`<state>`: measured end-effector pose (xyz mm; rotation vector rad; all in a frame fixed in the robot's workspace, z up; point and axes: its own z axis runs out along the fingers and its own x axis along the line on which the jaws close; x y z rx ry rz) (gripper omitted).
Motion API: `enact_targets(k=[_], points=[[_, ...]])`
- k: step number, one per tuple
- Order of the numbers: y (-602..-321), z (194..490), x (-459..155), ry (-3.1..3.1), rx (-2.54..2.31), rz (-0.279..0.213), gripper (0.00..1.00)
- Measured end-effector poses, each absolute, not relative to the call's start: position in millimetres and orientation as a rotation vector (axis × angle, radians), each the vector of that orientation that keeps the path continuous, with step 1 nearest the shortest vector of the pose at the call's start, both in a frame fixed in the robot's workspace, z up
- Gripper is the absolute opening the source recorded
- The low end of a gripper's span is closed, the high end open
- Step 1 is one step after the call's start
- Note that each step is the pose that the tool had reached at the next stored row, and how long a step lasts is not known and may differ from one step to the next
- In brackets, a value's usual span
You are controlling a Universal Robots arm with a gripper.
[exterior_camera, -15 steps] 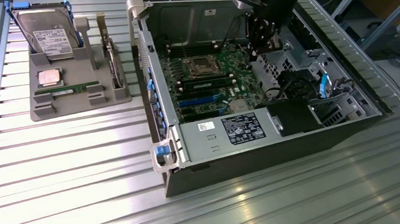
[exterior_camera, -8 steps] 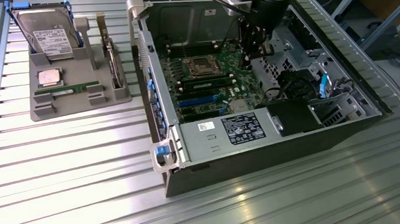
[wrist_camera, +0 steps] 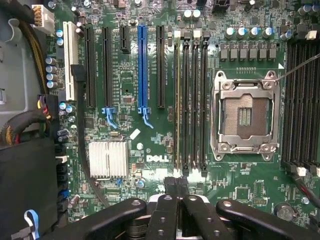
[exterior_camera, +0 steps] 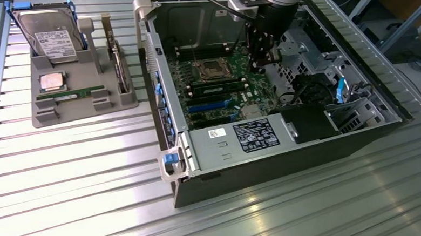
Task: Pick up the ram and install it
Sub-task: 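Press down the ram until it locks into place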
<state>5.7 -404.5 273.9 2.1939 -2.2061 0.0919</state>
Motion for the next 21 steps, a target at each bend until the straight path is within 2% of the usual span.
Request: enact_targets(k=[21], points=[[-404.2, 239.7, -0.4, -2.205, 2.191, 0.096, 0.11]])
